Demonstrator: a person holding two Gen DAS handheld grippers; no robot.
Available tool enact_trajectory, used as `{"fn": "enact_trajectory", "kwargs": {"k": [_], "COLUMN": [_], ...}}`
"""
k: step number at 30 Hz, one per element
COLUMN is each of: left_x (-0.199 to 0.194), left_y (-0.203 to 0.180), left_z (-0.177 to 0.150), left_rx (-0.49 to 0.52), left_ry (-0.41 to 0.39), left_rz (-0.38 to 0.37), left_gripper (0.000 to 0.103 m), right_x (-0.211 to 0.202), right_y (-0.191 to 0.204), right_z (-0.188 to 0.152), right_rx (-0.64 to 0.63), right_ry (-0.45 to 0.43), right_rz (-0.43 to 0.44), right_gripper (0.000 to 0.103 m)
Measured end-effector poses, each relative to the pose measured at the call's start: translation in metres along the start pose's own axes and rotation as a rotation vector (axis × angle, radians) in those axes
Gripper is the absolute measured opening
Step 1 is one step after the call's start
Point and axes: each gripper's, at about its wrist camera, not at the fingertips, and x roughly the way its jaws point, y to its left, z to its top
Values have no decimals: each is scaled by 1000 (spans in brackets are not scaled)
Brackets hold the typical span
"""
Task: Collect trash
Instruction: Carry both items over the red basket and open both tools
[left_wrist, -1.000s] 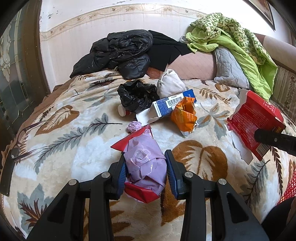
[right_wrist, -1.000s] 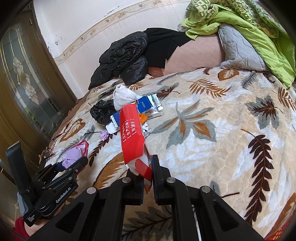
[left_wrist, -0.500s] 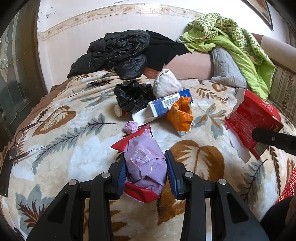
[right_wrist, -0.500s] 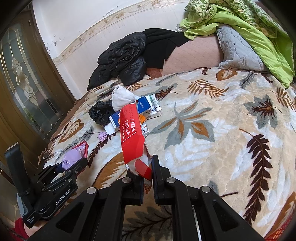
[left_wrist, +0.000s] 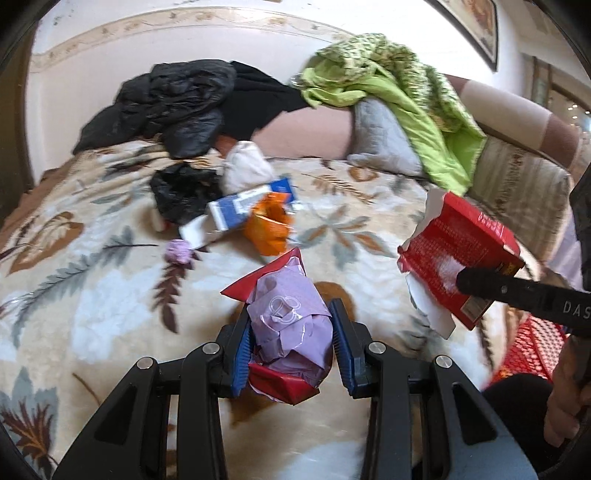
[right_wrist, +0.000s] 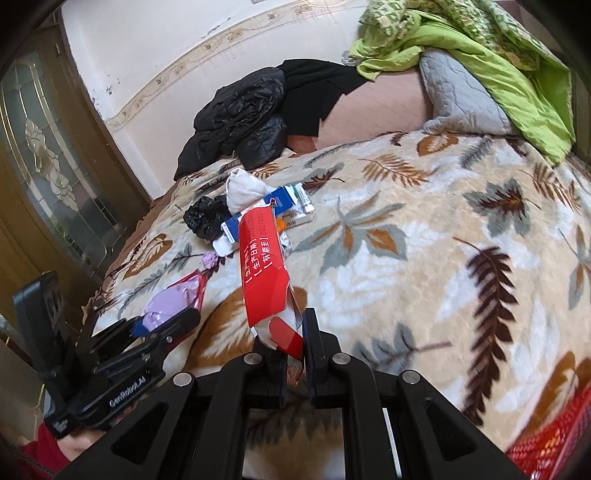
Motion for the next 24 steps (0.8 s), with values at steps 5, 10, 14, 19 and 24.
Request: {"fn": "enact_trajectory", "kwargs": {"k": [5, 10, 14, 19, 24], "left_x": [-6, -6, -5, 6, 19], "left_y": [-27, -71, -125, -197, -263], "left_z": [5, 15, 26, 32, 25], "left_rx": [38, 81, 155, 226, 295], "left_ry": [8, 38, 59, 115, 188], "left_rz": [-61, -168, -278, -432, -541], "left_gripper": [37, 37, 37, 38, 38], "right_x": [-34, -82, -127, -186, -233], "right_y": [-34, -72, -110, -156, -192], "right_z": [-7, -13, -25, -45, -66], "right_rx": [105, 172, 237, 326, 413], "right_ry": [-11, -67, -115, -175, -223], "right_rz": [-11, -82, -174, -307, -403], "right_gripper": [9, 9, 9, 9, 9]}}
